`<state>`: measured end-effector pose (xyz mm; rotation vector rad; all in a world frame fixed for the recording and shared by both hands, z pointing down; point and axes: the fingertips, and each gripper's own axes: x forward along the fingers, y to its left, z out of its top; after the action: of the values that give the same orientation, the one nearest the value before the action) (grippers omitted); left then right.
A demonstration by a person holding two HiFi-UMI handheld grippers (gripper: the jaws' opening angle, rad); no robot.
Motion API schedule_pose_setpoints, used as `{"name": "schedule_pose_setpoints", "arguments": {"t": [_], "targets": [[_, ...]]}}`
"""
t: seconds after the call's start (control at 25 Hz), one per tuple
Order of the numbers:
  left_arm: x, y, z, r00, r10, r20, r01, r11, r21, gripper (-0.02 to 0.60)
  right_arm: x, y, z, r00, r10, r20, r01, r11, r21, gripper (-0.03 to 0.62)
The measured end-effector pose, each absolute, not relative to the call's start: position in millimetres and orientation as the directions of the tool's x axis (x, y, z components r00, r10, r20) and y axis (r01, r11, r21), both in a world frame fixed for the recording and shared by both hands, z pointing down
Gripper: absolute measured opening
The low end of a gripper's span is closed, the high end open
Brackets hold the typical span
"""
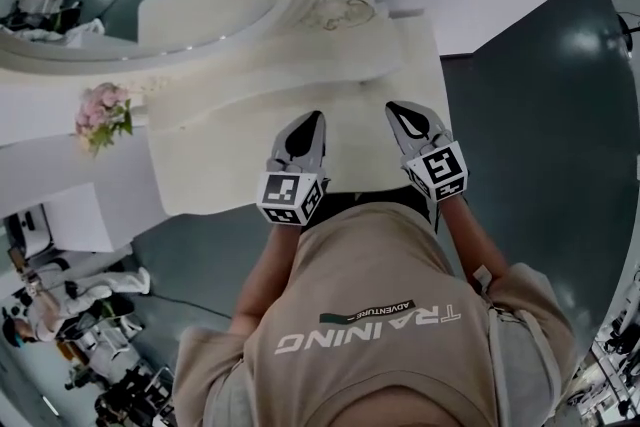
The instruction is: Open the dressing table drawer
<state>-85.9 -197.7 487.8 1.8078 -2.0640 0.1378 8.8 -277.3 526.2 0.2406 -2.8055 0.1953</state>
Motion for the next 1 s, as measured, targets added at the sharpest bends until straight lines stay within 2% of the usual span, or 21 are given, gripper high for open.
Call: {"name": "schedule_pose_setpoints", "arguments": {"t": [0.16, 0.4, 1.0], "targets": [[-92, -195, 502, -0.064, -0.929, 0.363, -0.963, 0.153, 0.222, 0.018, 0, -280, 538, -0.914, -0.191, 0.357, -0.234, 0.969, -0.080, 0.003], [-94, -196, 503, -0.007, -0.939, 0.344, -0.970, 0.091, 0.227, 0.018, -8, -284, 546, -0.899, -0.278, 0.338, -0.309, 0.950, -0.041, 0.003], [-118, -166, 493, -0.052, -0.948, 0.313, -0.961, 0.134, 0.244, 0.018, -32, -280, 593, -0.840, -0.295, 0.456, -0.349, 0.936, -0.038, 0.003]]}}
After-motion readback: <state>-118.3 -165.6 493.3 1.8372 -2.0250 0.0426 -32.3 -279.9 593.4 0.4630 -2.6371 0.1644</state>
